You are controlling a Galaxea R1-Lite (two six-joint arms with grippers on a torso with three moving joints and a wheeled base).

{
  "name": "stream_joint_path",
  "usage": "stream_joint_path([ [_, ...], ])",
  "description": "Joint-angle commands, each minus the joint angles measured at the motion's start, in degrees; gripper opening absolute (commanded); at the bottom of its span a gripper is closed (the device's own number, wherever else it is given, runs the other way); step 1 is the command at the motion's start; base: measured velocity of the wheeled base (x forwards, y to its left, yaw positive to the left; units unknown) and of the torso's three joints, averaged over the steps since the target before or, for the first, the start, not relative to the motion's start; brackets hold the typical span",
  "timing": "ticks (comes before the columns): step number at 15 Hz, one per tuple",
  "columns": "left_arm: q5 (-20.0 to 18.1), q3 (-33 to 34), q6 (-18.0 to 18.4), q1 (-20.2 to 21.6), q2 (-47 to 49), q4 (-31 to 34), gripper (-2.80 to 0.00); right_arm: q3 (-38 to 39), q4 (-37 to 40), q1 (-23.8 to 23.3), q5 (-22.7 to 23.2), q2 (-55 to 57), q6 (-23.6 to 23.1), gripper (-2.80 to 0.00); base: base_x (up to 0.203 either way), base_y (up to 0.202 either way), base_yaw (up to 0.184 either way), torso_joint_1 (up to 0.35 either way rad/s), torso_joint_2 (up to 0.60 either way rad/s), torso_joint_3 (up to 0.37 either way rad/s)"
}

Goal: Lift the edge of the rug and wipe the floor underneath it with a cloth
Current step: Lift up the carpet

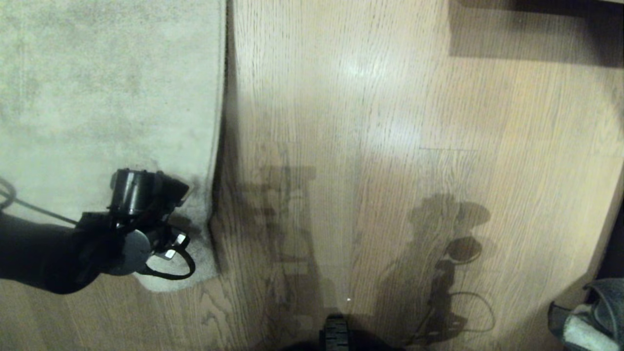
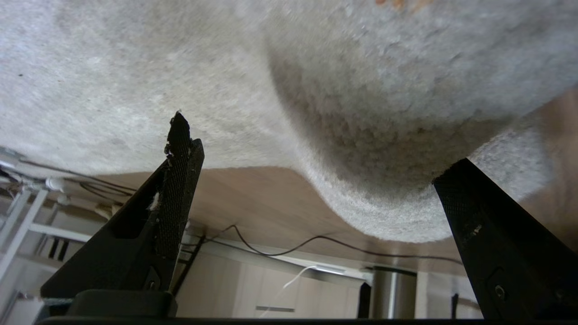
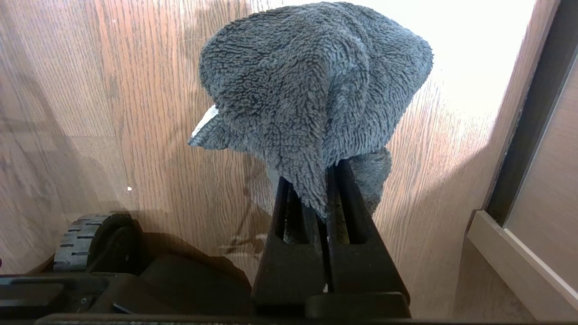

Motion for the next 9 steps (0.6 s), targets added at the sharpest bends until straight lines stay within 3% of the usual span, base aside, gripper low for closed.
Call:
stream_joint_path([
  [1,-1.8,1.5,4.1,3.7,-2.5,0.0,0.00,0.0,-0.1,0.0,-0.1,0.1,0.0,-2.80,0.000,0.000,0.000,0.000,0.00,0.000],
  [5,-5.8,3.6,7.6,6.8,-2.4,-1.2,0.00,0.0,-0.1,0.0,0.0,0.1,0.0,-2.80,0.000,0.000,0.000,0.000,0.00,0.000],
  [9,-6.3,7.4,9.2,6.7,2.3,-13.3,0.00,0.0,0.0,0.0,0.0,0.1,0.0,-2.80,0.000,0.000,0.000,0.000,0.00,0.000],
])
